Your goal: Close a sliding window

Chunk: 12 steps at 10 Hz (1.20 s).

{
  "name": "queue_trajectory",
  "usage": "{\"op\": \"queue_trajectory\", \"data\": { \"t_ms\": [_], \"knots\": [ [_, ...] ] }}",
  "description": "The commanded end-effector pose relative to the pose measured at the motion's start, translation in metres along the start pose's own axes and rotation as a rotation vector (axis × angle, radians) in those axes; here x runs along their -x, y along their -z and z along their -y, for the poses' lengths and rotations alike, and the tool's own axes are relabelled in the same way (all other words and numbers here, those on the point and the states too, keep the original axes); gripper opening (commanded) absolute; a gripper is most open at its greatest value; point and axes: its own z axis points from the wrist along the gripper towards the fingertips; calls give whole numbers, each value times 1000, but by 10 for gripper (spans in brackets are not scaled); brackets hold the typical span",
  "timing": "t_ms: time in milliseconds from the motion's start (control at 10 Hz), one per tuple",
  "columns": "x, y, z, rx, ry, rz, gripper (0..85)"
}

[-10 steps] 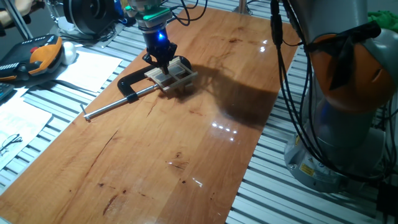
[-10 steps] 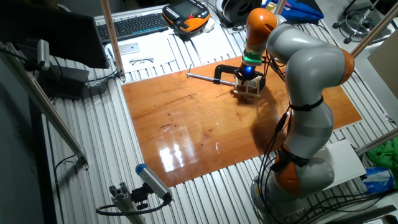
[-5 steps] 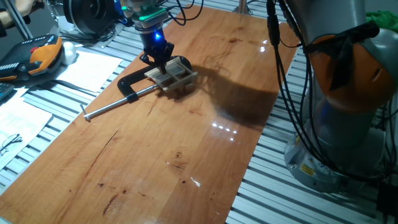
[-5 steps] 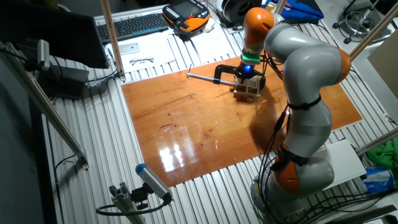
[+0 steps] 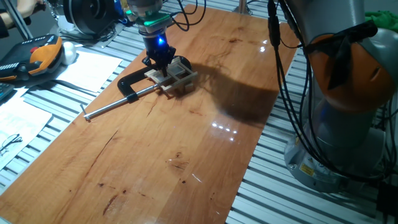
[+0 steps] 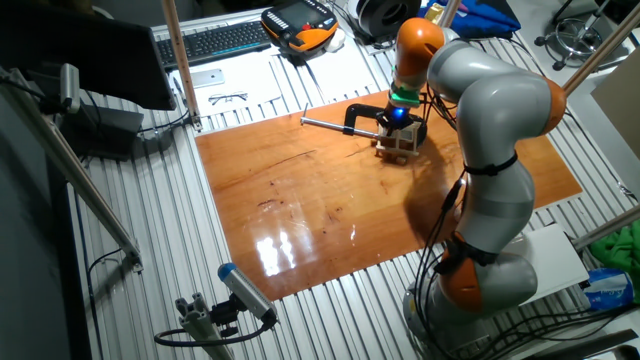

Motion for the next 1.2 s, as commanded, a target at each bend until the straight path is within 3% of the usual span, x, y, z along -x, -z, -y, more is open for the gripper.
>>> {"op": "queue_trajectory", "data": {
  "t_ms": [0,300,400,600,700,900,1100],
  "knots": [
    [0,2,0,-6,6,-1,0],
    [-2,5,-1,-10,21,18,0],
    [-4,9,-3,11,8,12,0],
    [-6,19,-2,-2,11,-14,0],
    [-6,17,-3,-16,22,-3,0],
    [-5,10,-5,7,-5,-3,0],
    [-4,6,-6,1,-3,-8,0]
  ]
}}
